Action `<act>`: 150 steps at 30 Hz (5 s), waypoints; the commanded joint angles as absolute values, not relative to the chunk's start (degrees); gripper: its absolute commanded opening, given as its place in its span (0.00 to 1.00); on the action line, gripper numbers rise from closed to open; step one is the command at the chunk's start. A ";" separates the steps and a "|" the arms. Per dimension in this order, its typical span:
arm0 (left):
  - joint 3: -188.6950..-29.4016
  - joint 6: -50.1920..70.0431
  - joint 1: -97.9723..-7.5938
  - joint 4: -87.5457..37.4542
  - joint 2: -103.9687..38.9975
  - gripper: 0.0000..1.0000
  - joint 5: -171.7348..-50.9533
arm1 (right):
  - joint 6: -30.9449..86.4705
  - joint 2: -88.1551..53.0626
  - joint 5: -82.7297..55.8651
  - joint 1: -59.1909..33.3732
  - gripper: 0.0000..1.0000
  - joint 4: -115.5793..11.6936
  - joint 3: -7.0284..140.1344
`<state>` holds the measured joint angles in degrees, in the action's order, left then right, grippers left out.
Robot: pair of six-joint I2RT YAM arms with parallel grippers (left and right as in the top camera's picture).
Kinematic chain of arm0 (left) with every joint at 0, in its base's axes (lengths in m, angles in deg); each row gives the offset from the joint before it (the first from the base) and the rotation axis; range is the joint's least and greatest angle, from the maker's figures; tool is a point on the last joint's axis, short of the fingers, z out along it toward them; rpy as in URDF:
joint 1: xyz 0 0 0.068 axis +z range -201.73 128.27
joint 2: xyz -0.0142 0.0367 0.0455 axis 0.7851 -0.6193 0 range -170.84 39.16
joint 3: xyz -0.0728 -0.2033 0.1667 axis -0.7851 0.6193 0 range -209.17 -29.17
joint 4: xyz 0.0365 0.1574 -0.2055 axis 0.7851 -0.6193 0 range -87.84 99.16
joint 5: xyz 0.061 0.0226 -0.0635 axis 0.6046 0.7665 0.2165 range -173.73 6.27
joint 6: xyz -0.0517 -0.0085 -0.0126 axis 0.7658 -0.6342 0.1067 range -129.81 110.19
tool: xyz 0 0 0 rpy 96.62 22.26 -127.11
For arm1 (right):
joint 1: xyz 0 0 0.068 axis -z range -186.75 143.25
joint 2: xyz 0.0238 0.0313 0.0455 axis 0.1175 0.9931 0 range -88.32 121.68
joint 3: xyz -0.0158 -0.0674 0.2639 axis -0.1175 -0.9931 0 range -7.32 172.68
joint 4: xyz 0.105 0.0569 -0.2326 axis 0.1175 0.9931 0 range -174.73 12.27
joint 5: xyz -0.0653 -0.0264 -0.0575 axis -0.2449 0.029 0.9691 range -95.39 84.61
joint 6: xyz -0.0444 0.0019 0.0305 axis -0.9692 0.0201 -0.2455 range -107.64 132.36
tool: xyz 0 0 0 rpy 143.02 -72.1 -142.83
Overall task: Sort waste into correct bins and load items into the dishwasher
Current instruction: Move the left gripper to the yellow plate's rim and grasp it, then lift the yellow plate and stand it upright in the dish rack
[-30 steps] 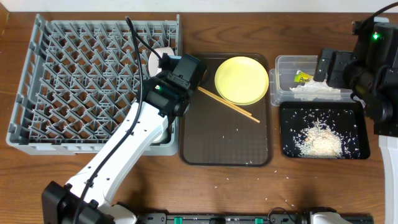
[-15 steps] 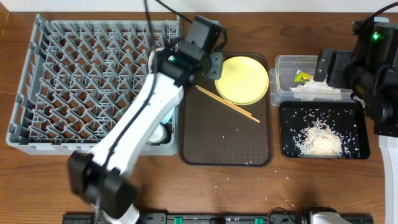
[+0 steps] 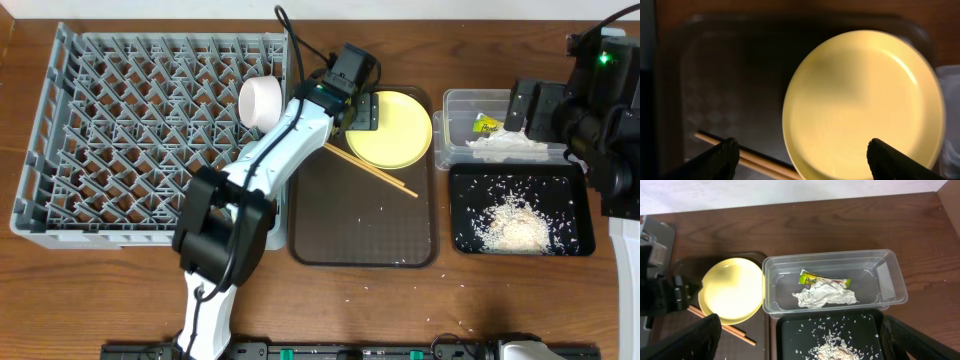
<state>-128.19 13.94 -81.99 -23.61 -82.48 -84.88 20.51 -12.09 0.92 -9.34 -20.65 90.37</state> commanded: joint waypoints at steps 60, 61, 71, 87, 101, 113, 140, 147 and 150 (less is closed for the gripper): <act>-127.28 11.86 -80.03 -27.35 -75.73 0.08 -84.88 | 21.10 -12.29 1.66 -9.05 0.99 -20.57 90.24; -127.28 11.90 -80.03 -27.35 -75.99 0.17 -87.45 | 21.10 -12.29 1.66 -9.05 0.99 -20.57 90.24; -127.28 18.61 -79.55 -27.24 -83.16 0.54 -95.08 | 21.10 -12.29 1.66 -9.05 0.99 -20.57 90.24; -127.28 22.11 -76.27 -23.26 -91.18 0.58 -100.55 | 21.10 -12.29 1.66 -9.05 0.99 -20.59 90.24; -127.26 23.55 -74.94 -20.69 -93.41 0.57 -108.81 | 21.10 -12.29 1.66 -9.05 0.99 -20.57 90.24; -127.21 23.53 -74.94 -20.25 -94.13 0.57 -107.48 | 21.10 -12.29 1.66 -9.05 0.99 -20.57 90.24; -127.23 25.67 -74.00 -19.90 -95.88 0.07 -104.77 | 21.10 -12.29 1.66 -9.05 0.99 -20.59 90.24; -127.23 19.86 -73.89 -23.79 -85.46 0.07 -92.83 | 21.10 -12.29 1.66 -9.05 0.99 -20.57 90.24; -127.23 17.17 -74.59 -26.19 -80.80 0.07 -87.98 | 21.10 -12.29 1.66 -9.05 0.99 -20.59 90.24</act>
<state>-127.26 21.52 -74.21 -24.73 -87.64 -96.46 20.51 -12.09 0.92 -9.34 -20.65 90.37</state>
